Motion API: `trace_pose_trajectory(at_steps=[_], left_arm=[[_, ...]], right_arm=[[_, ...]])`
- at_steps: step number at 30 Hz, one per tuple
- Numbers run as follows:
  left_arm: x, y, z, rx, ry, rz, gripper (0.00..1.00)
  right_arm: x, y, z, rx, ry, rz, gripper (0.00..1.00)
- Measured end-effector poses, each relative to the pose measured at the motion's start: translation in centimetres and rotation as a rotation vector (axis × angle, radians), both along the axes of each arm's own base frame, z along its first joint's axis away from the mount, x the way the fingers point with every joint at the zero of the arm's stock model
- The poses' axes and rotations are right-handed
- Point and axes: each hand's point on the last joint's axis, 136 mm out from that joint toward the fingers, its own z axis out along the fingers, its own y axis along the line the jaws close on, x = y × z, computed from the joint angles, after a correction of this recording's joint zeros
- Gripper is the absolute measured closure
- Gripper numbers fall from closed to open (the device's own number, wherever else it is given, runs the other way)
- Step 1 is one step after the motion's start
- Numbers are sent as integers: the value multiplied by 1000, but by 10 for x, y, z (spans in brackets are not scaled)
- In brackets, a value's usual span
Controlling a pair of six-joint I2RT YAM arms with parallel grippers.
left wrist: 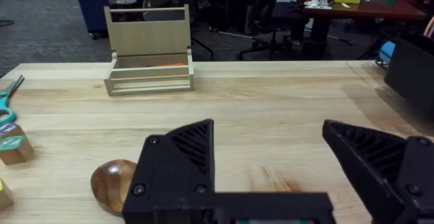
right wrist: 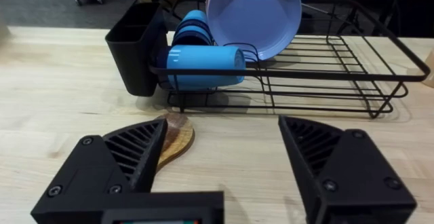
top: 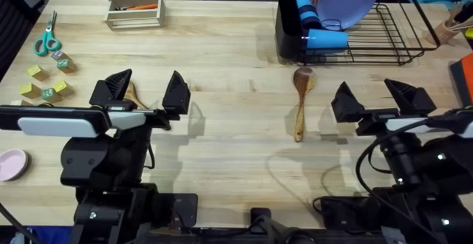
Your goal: Pick up the spoon on the table one by one and put them onto the rack
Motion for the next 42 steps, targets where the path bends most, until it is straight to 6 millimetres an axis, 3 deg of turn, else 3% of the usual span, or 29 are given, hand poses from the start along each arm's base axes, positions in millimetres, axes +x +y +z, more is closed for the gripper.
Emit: trace_pose_trajectory(at_steps=[21, 26, 29, 31, 36, 42], left_arm=[[0, 0, -8, 0, 35, 0, 8], [-7, 0, -16, 0, 126, 1, 8], [-15, 1, -8, 2, 167, 7, 8], [-19, 4, 5, 3, 167, 23, 7], [-27, 10, 47, 6, 165, 57, 7], [-18, 14, 77, 13, 248, 79, 8]], right_arm=[[-1, -1, -3, -2, 16, -6, 6], [-9, -2, -8, -3, 111, -10, 6], [-20, -2, -14, -4, 206, -13, 6], [-23, -2, -5, -4, 229, -13, 6], [-27, 0, 43, -1, 229, -1, 6], [-20, 0, 77, 0, 308, 3, 6]])
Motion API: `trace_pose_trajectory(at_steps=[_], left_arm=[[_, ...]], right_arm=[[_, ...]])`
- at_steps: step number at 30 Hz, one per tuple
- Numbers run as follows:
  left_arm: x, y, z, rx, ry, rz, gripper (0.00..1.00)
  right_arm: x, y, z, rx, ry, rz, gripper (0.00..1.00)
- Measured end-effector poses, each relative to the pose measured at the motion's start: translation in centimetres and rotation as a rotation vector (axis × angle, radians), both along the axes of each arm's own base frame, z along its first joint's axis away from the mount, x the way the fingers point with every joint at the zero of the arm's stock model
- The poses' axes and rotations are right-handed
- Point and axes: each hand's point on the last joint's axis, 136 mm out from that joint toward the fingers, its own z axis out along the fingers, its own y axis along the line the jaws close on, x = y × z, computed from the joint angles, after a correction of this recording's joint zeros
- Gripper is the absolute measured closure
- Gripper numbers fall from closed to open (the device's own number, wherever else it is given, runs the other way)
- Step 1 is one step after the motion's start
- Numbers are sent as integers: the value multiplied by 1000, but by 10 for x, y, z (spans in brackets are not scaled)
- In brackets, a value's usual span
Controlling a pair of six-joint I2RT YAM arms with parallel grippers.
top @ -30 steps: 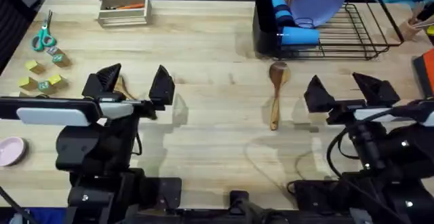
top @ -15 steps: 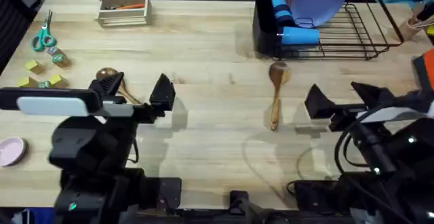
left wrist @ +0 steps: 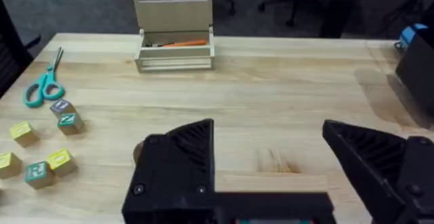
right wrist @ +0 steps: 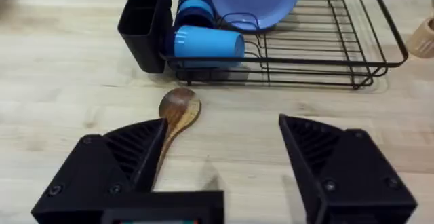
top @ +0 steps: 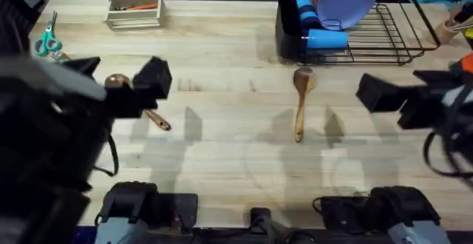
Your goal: Pick up the spoon on the table one by one and put them onto the rack
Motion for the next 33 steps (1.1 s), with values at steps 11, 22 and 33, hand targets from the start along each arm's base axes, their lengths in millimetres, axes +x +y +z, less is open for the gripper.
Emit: trace_pose_trajectory(at_steps=[11, 22, 33], left_arm=[[48, 0, 55, 3, 190, 3, 8], [52, 0, 44, 3, 258, 3, 7], [45, 9, 33, -16, 306, 66, 8]], right_arm=[[42, 1, 50, 1, 189, 3, 7], [45, 1, 58, 1, 175, 3, 7], [43, 9, 56, 24, 184, 47, 7]])
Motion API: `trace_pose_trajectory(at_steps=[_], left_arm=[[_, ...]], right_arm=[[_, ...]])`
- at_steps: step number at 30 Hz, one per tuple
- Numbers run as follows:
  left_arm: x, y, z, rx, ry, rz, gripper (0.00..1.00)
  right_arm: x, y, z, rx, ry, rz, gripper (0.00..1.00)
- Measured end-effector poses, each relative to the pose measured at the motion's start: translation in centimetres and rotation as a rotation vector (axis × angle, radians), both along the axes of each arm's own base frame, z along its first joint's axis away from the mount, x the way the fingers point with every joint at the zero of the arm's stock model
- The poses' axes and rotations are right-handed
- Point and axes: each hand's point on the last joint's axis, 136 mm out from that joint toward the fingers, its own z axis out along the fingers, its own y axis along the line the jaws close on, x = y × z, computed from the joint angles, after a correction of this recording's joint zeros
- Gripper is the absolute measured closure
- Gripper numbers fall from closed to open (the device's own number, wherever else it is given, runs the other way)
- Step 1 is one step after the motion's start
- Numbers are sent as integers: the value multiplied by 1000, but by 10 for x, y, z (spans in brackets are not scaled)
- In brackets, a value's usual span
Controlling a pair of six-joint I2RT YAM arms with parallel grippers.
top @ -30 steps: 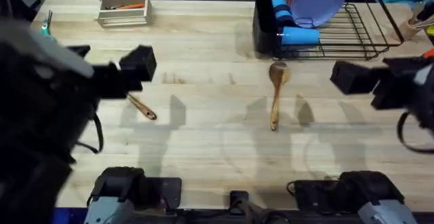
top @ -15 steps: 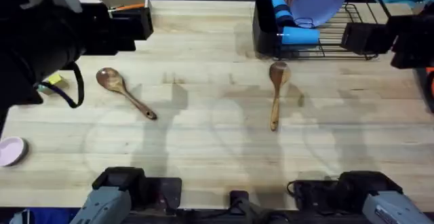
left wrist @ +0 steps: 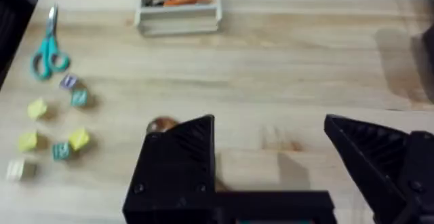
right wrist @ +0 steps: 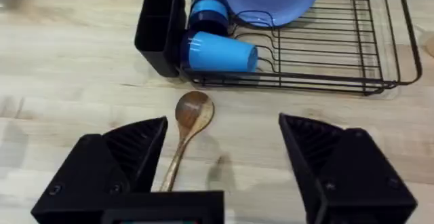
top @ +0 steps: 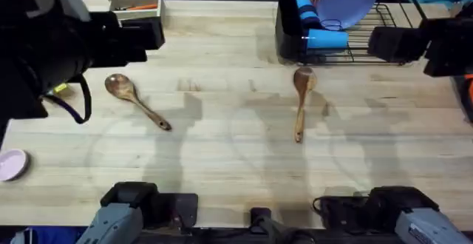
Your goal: Pick up the spoon on the table one by one and put them onto the rack
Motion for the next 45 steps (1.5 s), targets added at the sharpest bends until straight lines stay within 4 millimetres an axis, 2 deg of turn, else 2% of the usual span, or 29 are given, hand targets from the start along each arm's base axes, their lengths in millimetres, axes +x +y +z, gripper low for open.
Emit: trace_pose_trajectory(at_steps=[12, 16, 25, 31, 40, 45], left_arm=[[-27, 73, -16, -125, 38, 430, 8], [-27, 86, -25, -185, 52, 522, 7], [-23, 85, -56, -237, 174, 560, 7], [-23, 84, -94, -276, 340, 609, 7], [-9, 88, -152, -295, 544, 662, 8], [-8, 88, -176, -312, 623, 700, 9]], right_arm=[[4, 3, -6, 11, 26, 17, 6], [5, 4, -9, 12, 35, 17, 6], [8, 4, -13, 12, 54, 17, 6], [8, 4, -13, 12, 54, 17, 6], [8, 4, -13, 12, 54, 17, 6], [8, 4, -13, 12, 54, 17, 6]])
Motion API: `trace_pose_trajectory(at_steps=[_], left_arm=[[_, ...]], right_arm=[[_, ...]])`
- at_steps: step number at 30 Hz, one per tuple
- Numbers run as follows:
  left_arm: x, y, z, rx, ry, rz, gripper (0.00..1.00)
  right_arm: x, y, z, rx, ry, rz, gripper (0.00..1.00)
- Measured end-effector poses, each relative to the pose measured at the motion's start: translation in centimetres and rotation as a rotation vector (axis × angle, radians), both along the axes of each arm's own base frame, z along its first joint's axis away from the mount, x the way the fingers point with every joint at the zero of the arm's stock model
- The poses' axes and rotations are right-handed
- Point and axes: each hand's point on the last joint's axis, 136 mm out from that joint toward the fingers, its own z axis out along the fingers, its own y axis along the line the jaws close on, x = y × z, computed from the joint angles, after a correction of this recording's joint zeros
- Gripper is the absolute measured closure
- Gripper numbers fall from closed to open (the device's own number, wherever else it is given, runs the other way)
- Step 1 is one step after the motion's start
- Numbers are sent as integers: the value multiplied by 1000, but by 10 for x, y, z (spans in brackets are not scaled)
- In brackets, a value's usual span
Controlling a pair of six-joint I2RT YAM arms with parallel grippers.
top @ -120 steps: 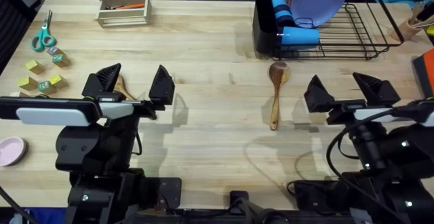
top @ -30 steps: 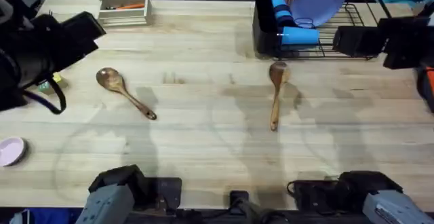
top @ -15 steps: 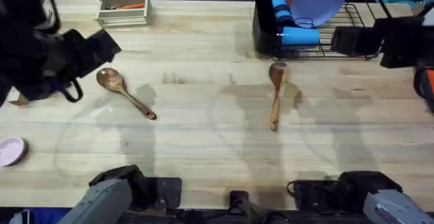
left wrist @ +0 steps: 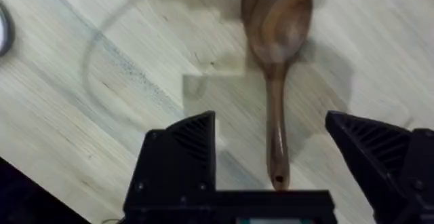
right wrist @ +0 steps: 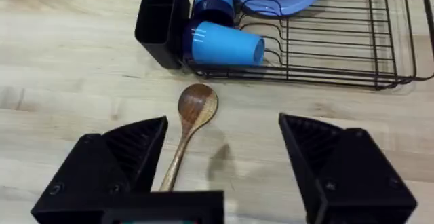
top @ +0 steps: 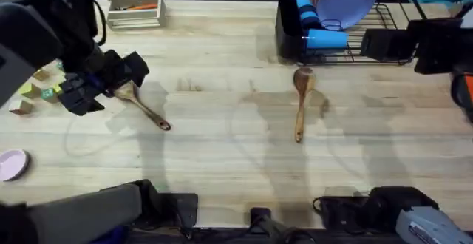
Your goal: Pick up the spoon on the table one by one and put them onto the rack
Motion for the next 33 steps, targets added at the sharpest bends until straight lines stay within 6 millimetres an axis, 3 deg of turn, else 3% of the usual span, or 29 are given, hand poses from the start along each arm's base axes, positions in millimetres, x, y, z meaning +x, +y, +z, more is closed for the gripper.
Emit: trace_pose_trajectory(at_steps=[12, 20, 27, 30, 33], left_arm=[[19, 5, -37, -30, 29, 74, 10], [21, 5, -66, -47, 81, 87, 9], [26, 4, -69, -63, 58, 90, 7], [27, 2, -70, -74, 50, 90, 98], [32, -1, -71, -92, 33, 84, 285]], right_arm=[[0, 0, 0, 0, 0, 0, 6], [0, 0, 0, 0, 0, 0, 6], [0, 0, 0, 0, -1, 0, 6], [0, 0, 0, 0, -1, 0, 6], [0, 0, 0, 0, 0, 0, 6]])
